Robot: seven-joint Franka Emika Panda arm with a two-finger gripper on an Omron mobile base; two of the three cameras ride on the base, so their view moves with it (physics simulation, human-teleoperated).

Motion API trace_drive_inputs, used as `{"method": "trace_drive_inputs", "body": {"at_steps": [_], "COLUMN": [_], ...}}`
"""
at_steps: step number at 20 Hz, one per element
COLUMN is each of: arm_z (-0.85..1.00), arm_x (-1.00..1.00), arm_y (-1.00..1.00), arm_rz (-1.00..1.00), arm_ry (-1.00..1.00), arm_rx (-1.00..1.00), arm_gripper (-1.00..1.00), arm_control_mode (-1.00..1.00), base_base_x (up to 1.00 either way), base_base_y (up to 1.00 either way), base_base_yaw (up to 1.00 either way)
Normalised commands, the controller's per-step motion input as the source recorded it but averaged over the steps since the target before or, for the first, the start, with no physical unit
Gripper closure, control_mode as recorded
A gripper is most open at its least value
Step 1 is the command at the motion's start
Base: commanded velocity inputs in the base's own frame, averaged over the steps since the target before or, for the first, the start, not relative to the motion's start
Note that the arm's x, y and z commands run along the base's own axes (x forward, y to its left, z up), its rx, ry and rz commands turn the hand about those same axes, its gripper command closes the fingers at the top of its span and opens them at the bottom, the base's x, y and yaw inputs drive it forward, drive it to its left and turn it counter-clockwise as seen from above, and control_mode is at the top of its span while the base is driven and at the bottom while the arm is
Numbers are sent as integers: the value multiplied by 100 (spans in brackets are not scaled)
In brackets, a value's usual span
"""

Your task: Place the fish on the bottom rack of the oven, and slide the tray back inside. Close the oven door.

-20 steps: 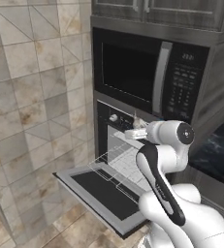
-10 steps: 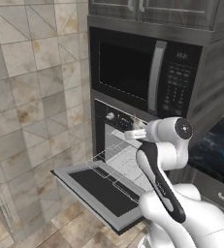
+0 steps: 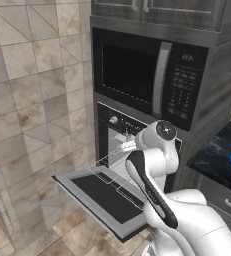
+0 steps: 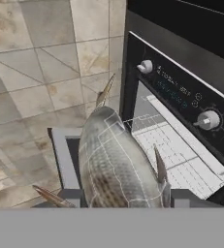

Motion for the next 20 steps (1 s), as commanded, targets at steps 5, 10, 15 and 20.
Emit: {"method": "trace_drive_inputs", "body": {"at_steps": [5,10,15,20], "arm_z": [-53,-82,-60,-35], "arm_x": [44,59,49,27], "arm_y": [17,0,-9,-26], "arm_rz": [0,0,0,0], "arm_ry": [17,6,14,27], "arm_rx": [-15,-12,-9,-4], "arm_gripper": [100,100,100,100], "arm_control_mode": [-100,-100,-100,-100], "base_base_x": [0,0,0,0], "base_base_y": [0,0,0,0], "base_base_yaw": [0,0,0,0]}}
